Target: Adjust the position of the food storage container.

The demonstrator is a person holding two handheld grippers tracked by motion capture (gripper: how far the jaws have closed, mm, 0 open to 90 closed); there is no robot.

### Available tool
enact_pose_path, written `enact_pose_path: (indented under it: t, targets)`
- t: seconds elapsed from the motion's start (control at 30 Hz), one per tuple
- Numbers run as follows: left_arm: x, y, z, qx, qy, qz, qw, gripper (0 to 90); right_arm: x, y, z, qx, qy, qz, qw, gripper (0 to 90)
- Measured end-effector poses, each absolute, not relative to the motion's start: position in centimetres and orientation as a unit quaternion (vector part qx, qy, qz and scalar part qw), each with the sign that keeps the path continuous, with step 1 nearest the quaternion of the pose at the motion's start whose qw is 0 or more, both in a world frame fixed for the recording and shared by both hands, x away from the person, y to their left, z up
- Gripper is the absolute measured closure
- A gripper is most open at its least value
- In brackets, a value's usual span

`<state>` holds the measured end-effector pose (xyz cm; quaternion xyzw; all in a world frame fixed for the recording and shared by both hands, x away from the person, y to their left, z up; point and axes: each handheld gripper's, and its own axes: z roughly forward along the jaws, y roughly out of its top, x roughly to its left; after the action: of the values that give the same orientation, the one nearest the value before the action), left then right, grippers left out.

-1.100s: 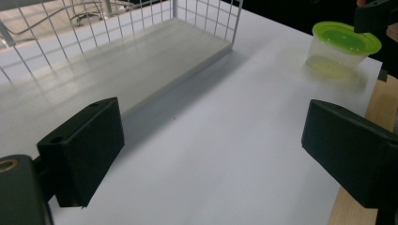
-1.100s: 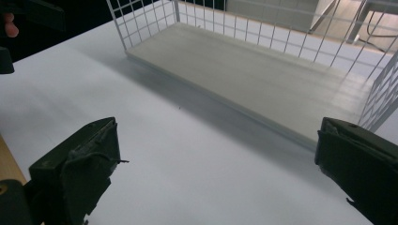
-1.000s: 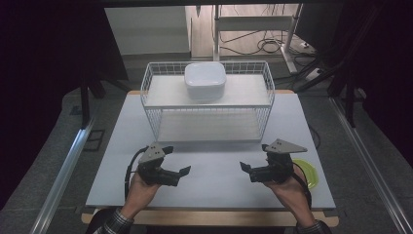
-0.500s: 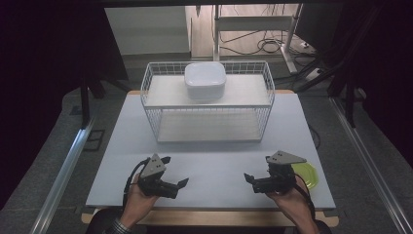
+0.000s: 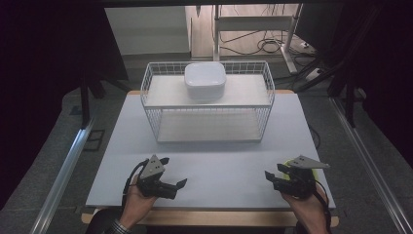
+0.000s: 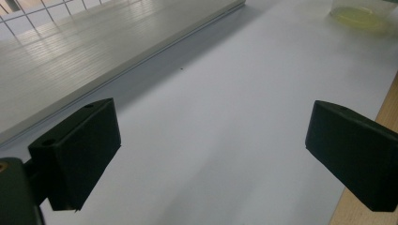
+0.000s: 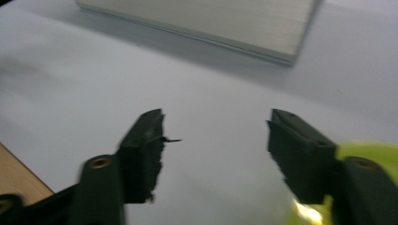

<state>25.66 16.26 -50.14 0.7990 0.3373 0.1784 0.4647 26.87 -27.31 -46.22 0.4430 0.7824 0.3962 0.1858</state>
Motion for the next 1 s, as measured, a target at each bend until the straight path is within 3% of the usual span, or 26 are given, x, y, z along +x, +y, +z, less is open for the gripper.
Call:
enact_pose_path:
  t: [0.03, 0.13, 0.17, 0.2, 0.23, 0.33, 0.7, 1.0]
  targets:
    - [25.7, 16.3, -50.2, 0.799, 0.338, 0.178, 0.465, 3.4, 26.9, -27.3, -46.2, 0.443, 0.782, 0.396, 0.186, 49.6]
    - [25.7, 16.4, -50.2, 0.797, 0.341, 0.177, 0.466, 3.6, 26.5, -28.7, -46.2, 0.463, 0.774, 0.389, 0.187, 64.0]
    - [25.8, 16.4, -50.3, 0.797, 0.342, 0.175, 0.466, 3.7, 26.2, -29.6, -46.1, 0.478, 0.767, 0.385, 0.186, 75.3]
    - [25.8, 16.4, -50.3, 0.797, 0.342, 0.175, 0.466, 3.8, 26.2, -29.6, -46.1, 0.478, 0.767, 0.385, 0.186, 75.3]
    - [25.8, 16.4, -50.3, 0.797, 0.343, 0.172, 0.467, 3.9, 26.0, -30.6, -45.9, 0.489, 0.758, 0.388, 0.186, 83.9]
    - [25.8, 16.3, -50.4, 0.797, 0.344, 0.17, 0.466, 3.9, 25.8, -31.4, -45.8, 0.502, 0.75, 0.383, 0.195, 89.0]
    - [25.9, 16.3, -50.5, 0.798, 0.346, 0.166, 0.465, 4.3, 24.3, -36.4, -44.9, 0.556, 0.701, 0.358, 0.267, 90.0]
    - [26.0, 16.2, -50.7, 0.802, 0.344, 0.164, 0.46, 4.5, 25.3, -37.7, -46.6, 0.574, 0.7, 0.327, 0.271, 90.0]
